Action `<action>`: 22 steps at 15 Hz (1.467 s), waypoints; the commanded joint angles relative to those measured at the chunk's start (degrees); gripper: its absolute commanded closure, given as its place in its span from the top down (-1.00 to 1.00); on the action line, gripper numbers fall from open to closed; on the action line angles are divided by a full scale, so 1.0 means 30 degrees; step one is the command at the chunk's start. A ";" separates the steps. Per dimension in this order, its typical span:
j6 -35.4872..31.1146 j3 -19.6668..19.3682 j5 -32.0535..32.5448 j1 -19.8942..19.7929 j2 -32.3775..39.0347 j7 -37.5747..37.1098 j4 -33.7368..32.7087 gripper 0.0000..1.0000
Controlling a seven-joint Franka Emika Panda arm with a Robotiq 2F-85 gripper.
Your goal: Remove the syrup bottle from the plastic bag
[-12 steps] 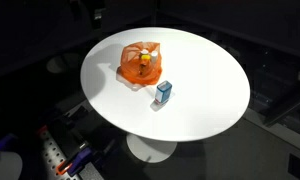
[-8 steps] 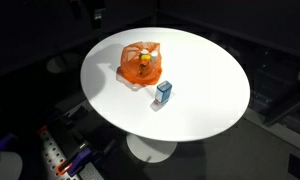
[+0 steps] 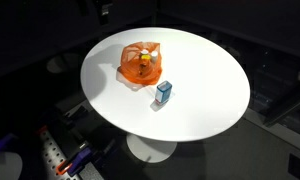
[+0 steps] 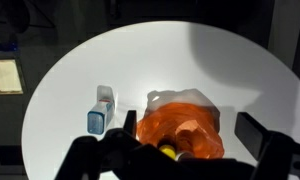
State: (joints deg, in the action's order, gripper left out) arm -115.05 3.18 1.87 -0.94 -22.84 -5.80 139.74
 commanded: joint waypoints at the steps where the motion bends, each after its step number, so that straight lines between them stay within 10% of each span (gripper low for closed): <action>1: -0.1797 -0.0419 0.0298 -0.0176 0.0500 0.0091 -0.0692 1.00; 9: -0.7305 -0.1266 -0.0030 -0.0437 0.3565 0.0481 -0.1964 1.00; 22: -0.7545 -0.1311 0.0300 -0.0405 0.3961 -0.0166 -0.1884 1.00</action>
State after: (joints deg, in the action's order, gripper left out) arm -137.72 -1.23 1.68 -1.94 -10.12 -5.28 133.75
